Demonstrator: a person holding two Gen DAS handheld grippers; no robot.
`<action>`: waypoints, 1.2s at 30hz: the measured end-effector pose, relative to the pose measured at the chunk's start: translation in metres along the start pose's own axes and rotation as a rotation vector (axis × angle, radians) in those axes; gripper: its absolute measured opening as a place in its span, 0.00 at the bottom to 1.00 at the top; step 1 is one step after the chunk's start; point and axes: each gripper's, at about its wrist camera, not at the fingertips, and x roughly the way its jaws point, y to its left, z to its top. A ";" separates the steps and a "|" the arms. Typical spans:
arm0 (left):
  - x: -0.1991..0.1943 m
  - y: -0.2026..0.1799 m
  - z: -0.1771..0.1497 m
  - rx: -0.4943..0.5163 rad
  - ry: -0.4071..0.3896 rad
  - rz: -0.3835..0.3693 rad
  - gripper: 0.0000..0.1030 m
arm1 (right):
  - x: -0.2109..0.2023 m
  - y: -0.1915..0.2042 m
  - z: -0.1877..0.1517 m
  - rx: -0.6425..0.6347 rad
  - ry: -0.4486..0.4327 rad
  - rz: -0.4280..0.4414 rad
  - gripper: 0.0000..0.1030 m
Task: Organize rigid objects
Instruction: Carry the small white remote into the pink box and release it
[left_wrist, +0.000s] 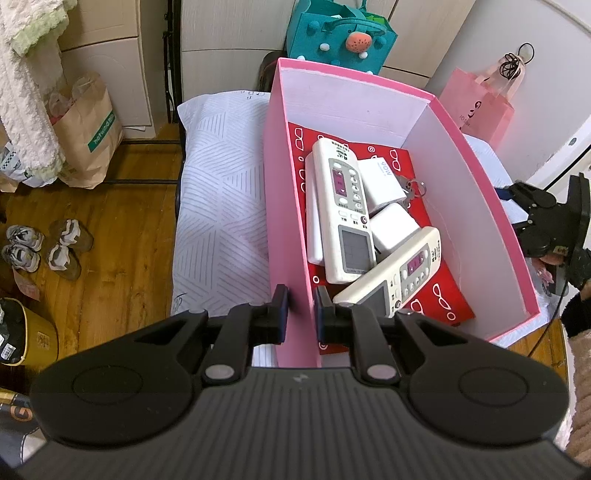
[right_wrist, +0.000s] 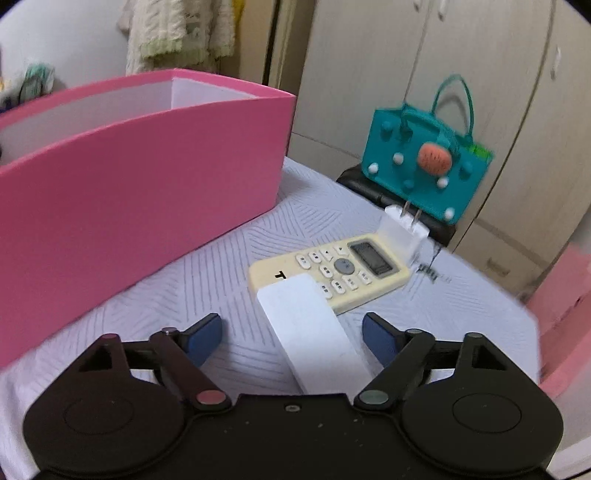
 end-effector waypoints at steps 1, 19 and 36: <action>0.000 0.000 0.000 -0.001 0.001 0.000 0.13 | -0.001 0.000 -0.001 0.002 -0.004 0.000 0.58; 0.000 -0.005 -0.002 0.004 0.002 0.021 0.13 | -0.105 0.055 0.047 0.126 -0.260 0.206 0.07; -0.004 -0.001 -0.006 0.008 -0.014 0.005 0.13 | 0.025 0.158 0.129 -0.165 0.175 -0.103 0.09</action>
